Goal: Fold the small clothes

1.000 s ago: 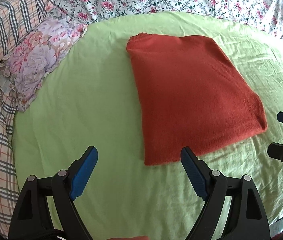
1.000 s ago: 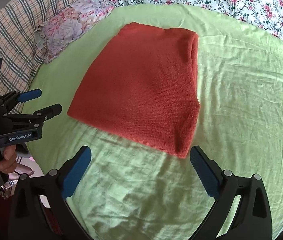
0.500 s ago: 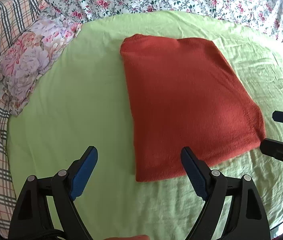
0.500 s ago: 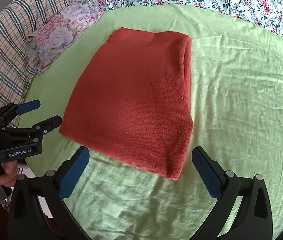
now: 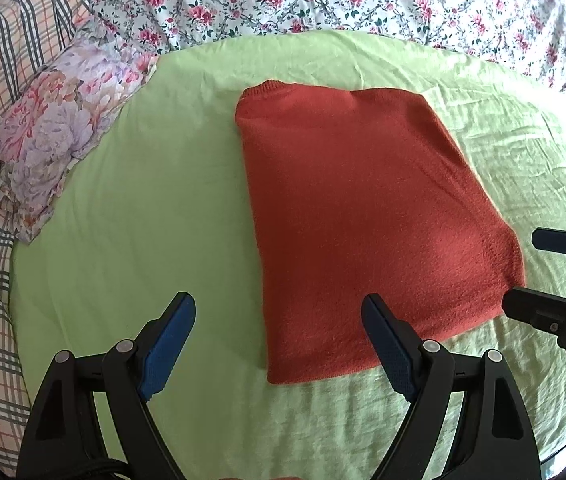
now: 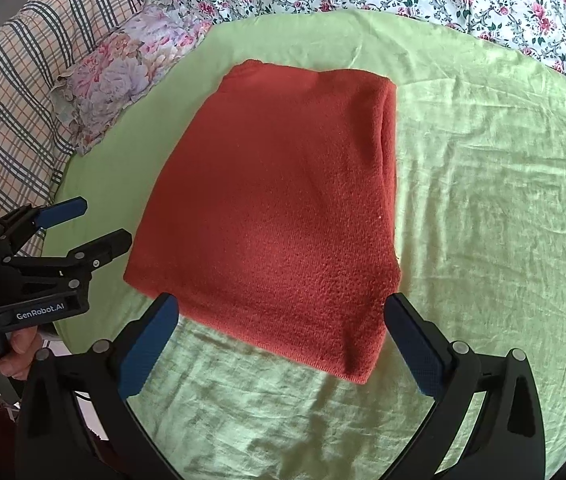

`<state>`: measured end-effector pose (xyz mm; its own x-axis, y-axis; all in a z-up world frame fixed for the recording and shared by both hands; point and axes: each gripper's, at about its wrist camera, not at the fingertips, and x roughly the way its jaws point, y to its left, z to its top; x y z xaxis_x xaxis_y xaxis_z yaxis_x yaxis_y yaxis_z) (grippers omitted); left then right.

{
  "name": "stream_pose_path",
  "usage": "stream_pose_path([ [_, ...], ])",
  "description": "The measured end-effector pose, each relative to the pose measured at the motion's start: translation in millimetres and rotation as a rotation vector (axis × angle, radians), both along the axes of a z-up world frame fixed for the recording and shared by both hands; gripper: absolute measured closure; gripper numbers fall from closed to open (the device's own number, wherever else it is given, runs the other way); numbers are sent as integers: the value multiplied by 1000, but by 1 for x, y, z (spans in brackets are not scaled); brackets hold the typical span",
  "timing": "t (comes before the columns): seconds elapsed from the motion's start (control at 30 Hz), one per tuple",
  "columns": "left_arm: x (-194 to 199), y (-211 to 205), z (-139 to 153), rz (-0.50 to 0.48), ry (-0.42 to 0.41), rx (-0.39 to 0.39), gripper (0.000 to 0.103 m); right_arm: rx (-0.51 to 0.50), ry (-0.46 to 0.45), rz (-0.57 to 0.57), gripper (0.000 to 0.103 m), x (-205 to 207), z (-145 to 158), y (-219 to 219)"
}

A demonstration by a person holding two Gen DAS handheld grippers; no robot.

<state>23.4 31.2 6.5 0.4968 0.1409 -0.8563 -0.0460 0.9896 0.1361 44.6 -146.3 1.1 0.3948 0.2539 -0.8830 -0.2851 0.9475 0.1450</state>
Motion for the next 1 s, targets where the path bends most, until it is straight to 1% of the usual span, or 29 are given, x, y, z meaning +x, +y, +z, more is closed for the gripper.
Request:
stream_pose_path([
  [0.47, 6, -2, 2, 8, -6, -22, 17, 6, -4, -1, 1, 8, 2, -3],
  [1.0, 17, 4, -5, 32, 8, -49, 17, 12, -16, -5, 1, 25, 4, 4],
])
